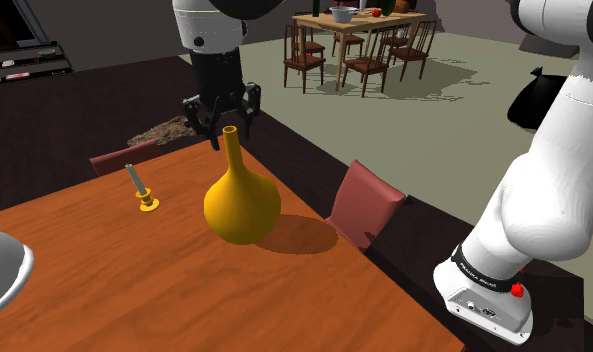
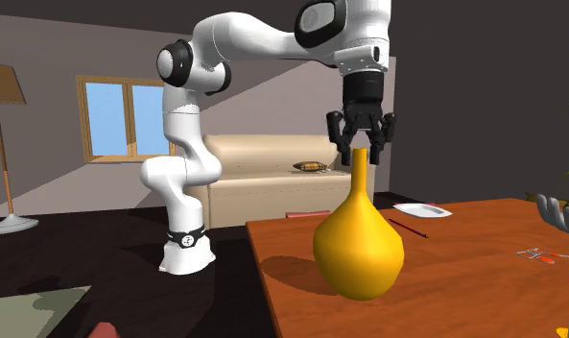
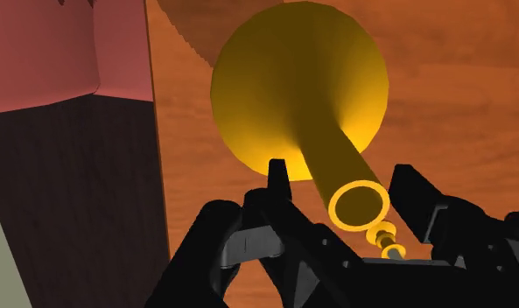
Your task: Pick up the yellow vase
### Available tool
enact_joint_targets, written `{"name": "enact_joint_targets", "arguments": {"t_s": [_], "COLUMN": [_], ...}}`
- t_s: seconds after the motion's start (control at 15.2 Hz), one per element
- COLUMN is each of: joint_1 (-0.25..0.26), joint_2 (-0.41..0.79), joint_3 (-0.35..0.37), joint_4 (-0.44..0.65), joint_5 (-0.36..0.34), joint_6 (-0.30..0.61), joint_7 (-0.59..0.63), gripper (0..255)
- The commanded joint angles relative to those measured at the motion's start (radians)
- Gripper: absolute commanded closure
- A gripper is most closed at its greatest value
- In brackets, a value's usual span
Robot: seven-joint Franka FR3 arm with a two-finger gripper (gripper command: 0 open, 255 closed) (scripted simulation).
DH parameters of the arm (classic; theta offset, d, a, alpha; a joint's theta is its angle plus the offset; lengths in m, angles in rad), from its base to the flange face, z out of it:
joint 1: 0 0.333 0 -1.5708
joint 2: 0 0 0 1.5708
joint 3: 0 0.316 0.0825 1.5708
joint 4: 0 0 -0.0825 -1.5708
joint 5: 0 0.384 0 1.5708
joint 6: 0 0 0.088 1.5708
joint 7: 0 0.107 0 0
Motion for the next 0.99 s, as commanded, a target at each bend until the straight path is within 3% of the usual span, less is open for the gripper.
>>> {"name": "enact_joint_targets", "arguments": {"t_s": [0.0, 0.53, 0.92], "joint_1": [0.0, 0.0, 0.005], "joint_2": [0.0, 0.001, 0.014], "joint_3": [0.0, 0.0, 0.003], "joint_4": [-0.002, -0.002, 0.093], "joint_5": [0.0, -0.001, -0.006], "joint_6": [0.002, 0.004, -0.081], "joint_7": [0.0, 0.001, 0.004], "gripper": [255, 255, 255]}}
